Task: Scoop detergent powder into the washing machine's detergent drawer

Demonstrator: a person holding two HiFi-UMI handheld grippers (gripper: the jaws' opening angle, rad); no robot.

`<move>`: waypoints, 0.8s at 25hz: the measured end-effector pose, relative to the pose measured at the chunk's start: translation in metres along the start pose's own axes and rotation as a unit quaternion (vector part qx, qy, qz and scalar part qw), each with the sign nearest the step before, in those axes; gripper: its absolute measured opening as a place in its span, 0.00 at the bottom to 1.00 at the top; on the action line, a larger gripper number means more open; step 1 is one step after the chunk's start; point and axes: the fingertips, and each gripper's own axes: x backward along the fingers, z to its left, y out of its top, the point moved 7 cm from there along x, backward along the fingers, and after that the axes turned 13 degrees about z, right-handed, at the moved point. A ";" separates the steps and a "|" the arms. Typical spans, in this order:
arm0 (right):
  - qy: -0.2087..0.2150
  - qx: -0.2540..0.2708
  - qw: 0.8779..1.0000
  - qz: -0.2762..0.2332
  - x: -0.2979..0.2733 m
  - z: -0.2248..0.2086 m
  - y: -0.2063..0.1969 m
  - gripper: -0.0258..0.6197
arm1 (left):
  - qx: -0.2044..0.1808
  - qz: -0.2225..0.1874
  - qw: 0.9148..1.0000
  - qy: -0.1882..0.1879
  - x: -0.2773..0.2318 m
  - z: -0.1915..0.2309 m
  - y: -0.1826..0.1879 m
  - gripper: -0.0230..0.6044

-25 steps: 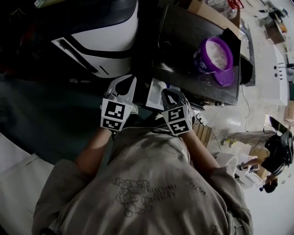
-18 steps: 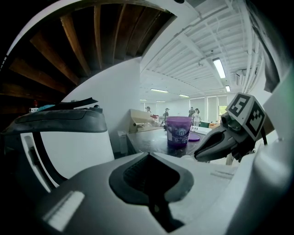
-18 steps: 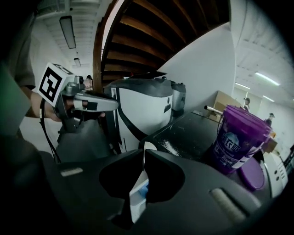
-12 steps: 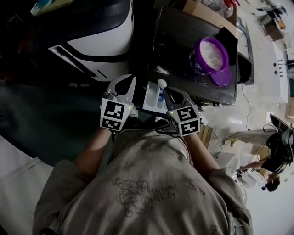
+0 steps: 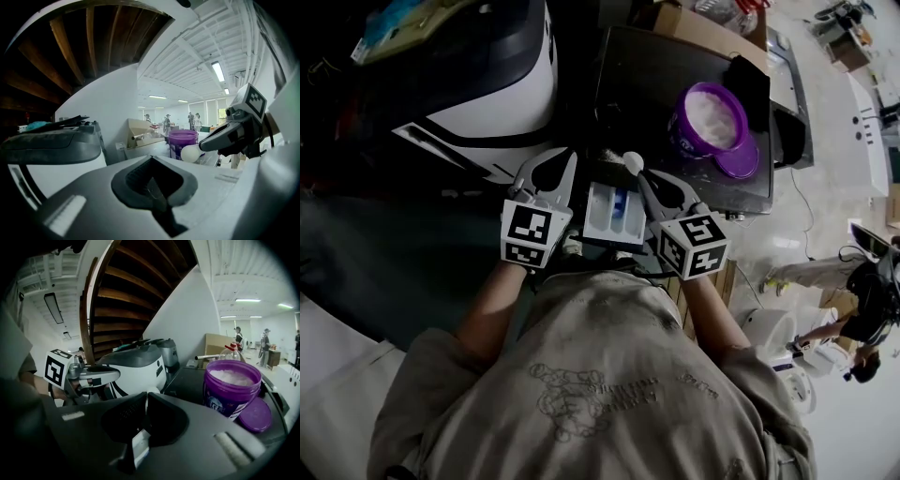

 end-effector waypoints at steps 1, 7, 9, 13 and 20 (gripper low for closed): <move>-0.004 -0.001 1.000 -0.007 0.004 -0.002 0.005 0.10 | -0.002 -0.004 1.000 -0.002 -0.002 0.000 0.006 0.04; -0.030 -0.012 0.999 -0.042 0.024 -0.017 0.029 0.10 | -0.026 -0.025 0.999 -0.026 -0.016 -0.004 0.043 0.04; -0.041 -0.018 0.998 -0.054 0.031 -0.023 0.035 0.10 | -0.033 -0.030 0.998 -0.034 -0.021 -0.006 0.053 0.04; -0.072 -0.024 0.994 -0.073 0.045 -0.039 0.046 0.10 | -0.049 -0.038 0.997 -0.050 -0.032 -0.011 0.070 0.04; -0.127 -0.051 0.985 -0.104 0.076 -0.077 0.050 0.10 | -0.079 -0.051 0.992 -0.078 -0.051 -0.027 0.100 0.04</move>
